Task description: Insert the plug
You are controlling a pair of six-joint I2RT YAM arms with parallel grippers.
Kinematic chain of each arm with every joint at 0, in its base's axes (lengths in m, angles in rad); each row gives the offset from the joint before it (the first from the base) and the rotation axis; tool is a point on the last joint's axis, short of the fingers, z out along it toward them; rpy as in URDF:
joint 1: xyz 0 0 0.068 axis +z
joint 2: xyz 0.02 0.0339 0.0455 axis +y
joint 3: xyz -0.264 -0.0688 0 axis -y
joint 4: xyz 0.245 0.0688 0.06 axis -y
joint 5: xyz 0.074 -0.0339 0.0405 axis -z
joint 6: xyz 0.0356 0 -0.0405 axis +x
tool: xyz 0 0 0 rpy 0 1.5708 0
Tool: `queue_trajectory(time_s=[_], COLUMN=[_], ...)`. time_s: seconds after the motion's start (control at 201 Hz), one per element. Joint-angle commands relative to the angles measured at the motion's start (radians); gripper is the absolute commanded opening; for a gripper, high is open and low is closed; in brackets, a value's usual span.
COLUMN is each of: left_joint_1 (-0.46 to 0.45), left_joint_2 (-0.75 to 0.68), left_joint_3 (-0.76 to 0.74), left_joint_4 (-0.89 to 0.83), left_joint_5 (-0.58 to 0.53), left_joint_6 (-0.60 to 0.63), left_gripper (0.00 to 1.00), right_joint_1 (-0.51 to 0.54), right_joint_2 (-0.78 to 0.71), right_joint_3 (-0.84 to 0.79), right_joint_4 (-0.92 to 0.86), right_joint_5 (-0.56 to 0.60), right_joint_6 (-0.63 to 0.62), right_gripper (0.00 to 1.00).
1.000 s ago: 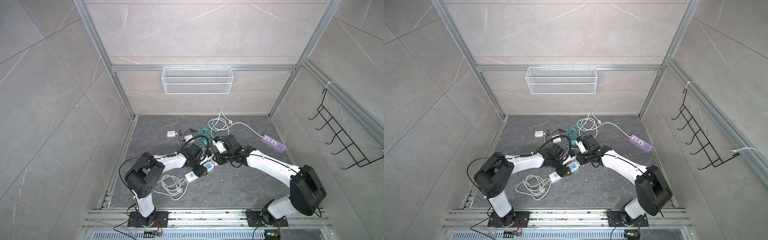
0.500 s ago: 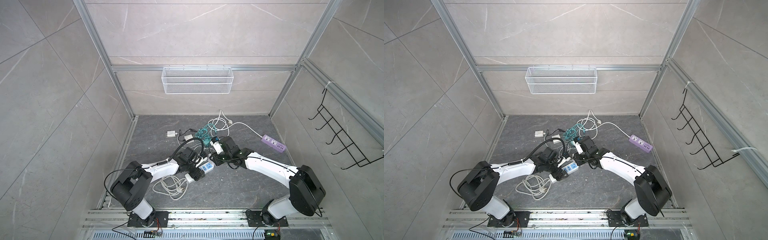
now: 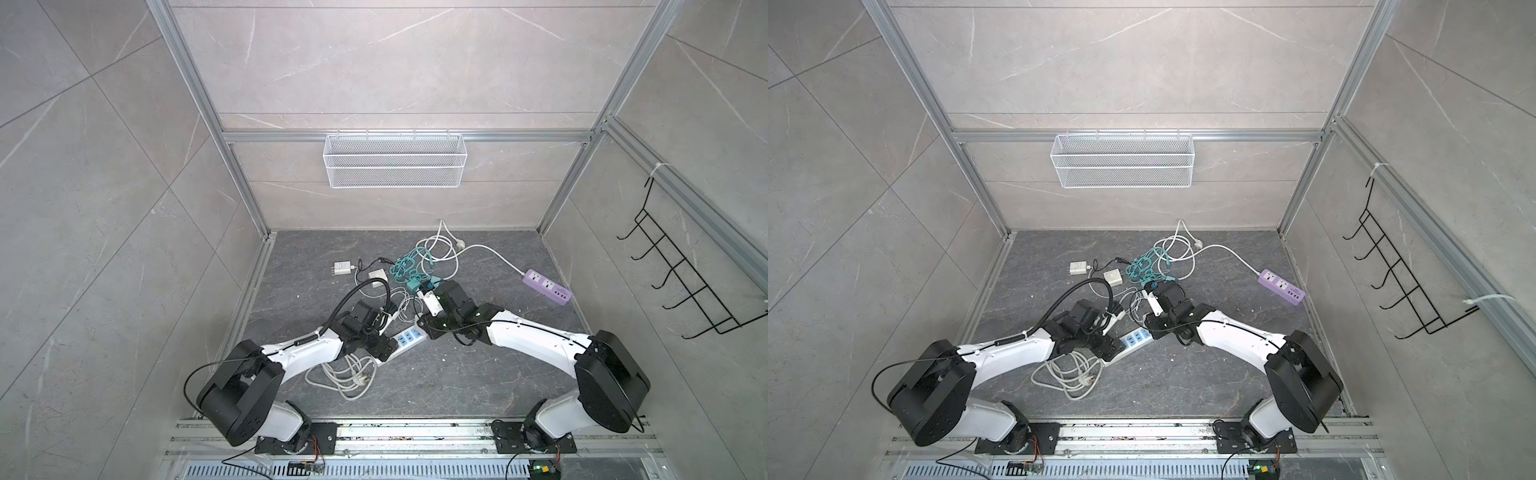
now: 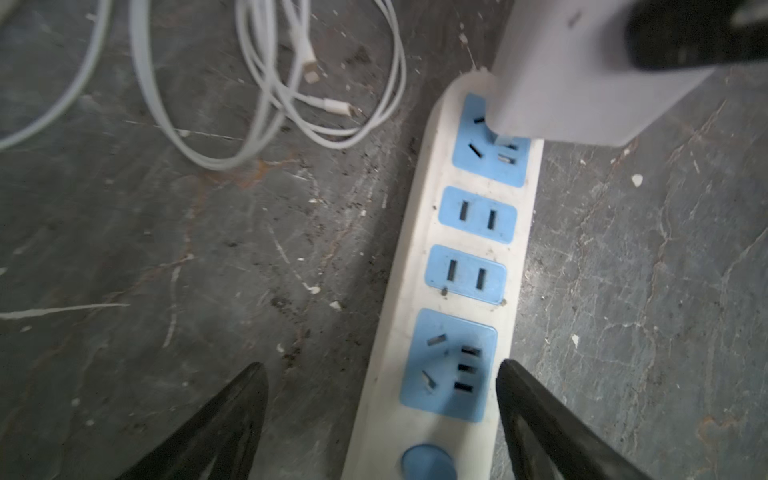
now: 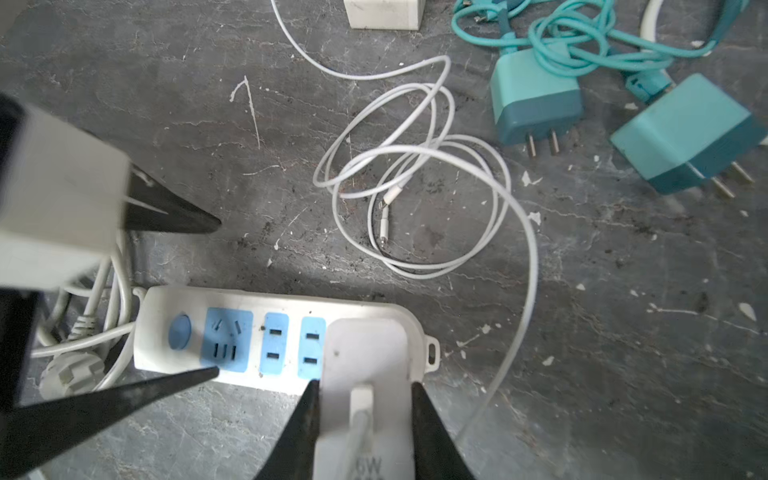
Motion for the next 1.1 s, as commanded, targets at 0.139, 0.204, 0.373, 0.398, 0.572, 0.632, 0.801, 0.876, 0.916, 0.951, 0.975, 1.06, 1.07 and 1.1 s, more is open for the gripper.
queue_trajectory(time_s=[0.139, 0.204, 0.373, 0.398, 0.572, 0.632, 0.801, 0.876, 0.916, 0.951, 0.975, 1.06, 1.07, 1.1], left_joint_1=[0.070, 0.083, 0.118, 0.121, 0.144, 0.152, 0.160, 0.164, 0.164, 0.164, 0.165, 0.166, 0.166, 0.166], left_joint_2=[-0.135, -0.140, -0.155, -0.157, -0.163, -0.167, -0.166, -0.165, -0.164, -0.164, -0.166, -0.167, -0.168, -0.169], left_joint_3=[-0.046, -0.048, -0.066, -0.070, -0.092, -0.094, -0.096, -0.098, -0.099, -0.098, -0.099, -0.096, -0.096, -0.094], left_joint_4=[0.119, 0.116, 0.145, 0.151, 0.162, 0.168, 0.178, 0.178, 0.179, 0.180, 0.182, 0.184, 0.184, 0.186], left_joint_5=[0.020, 0.019, 0.019, 0.024, 0.031, 0.038, 0.056, 0.059, 0.059, 0.060, 0.060, 0.058, 0.057, 0.057], left_joint_6=[-0.057, -0.057, -0.084, -0.087, -0.094, -0.097, -0.098, -0.096, -0.096, -0.097, -0.097, -0.098, -0.098, -0.098], left_gripper=[0.90, 0.90, 0.90, 0.90, 0.90, 0.90, 0.90, 0.90, 0.90, 0.90, 0.90, 0.90, 0.90, 0.90], right_joint_1=[0.024, 0.024, 0.033, 0.036, 0.045, 0.048, 0.049, 0.050, 0.047, 0.049, 0.050, 0.050, 0.052, 0.052], right_joint_2=[-0.019, -0.018, -0.015, -0.015, -0.035, -0.034, -0.020, -0.027, -0.030, -0.030, -0.030, -0.020, -0.019, -0.016], right_joint_3=[0.019, 0.009, -0.001, -0.001, -0.006, -0.008, -0.016, -0.025, -0.029, -0.035, -0.036, -0.036, -0.037, -0.037], right_joint_4=[-0.029, -0.019, -0.023, -0.023, -0.027, -0.037, -0.049, -0.046, -0.046, -0.038, -0.036, -0.029, -0.028, -0.025], right_joint_5=[0.062, 0.052, 0.056, 0.056, 0.063, 0.080, 0.104, 0.111, 0.110, 0.104, 0.097, 0.077, 0.076, 0.074], right_joint_6=[-0.010, -0.005, 0.007, 0.007, 0.009, 0.007, 0.006, 0.004, 0.001, 0.000, 0.000, 0.004, 0.005, 0.007], right_gripper=[0.12, 0.12, 0.12, 0.12, 0.12, 0.12, 0.11, 0.11, 0.11, 0.11, 0.11, 0.11, 0.11, 0.11])
